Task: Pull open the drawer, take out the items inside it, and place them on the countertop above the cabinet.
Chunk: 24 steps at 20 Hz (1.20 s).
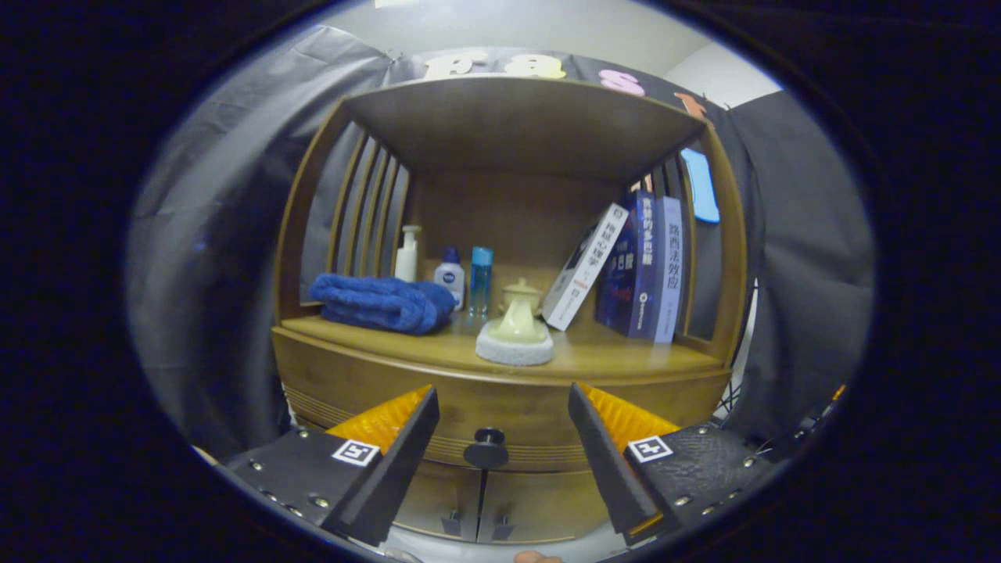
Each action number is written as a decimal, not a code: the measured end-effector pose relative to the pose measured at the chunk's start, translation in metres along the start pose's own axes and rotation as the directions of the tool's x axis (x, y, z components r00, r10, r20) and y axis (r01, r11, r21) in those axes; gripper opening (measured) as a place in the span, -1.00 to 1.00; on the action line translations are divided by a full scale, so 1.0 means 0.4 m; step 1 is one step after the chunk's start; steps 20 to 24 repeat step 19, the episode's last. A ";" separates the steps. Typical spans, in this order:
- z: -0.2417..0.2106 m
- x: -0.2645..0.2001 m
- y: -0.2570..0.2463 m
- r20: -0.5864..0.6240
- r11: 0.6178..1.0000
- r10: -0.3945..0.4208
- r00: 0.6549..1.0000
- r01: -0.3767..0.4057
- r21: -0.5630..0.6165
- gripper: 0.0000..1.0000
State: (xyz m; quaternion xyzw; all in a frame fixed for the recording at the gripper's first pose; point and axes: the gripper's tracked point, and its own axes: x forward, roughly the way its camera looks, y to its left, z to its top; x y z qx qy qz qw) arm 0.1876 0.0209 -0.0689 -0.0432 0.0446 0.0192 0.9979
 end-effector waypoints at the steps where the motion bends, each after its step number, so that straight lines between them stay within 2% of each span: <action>1: 0.029 -0.022 -0.008 0.016 1.000 0.006 1.000 -0.006 -0.001 0.99; 14: 0.308 -0.302 -0.185 0.133 0.999 -0.038 0.990 0.041 -0.014 0.99; 19: 0.350 -0.376 -0.277 0.155 0.996 -0.077 0.985 0.082 -0.030 0.99; 24: 0.350 -0.376 -0.277 0.155 0.996 -0.077 0.985 0.082 -0.030 0.99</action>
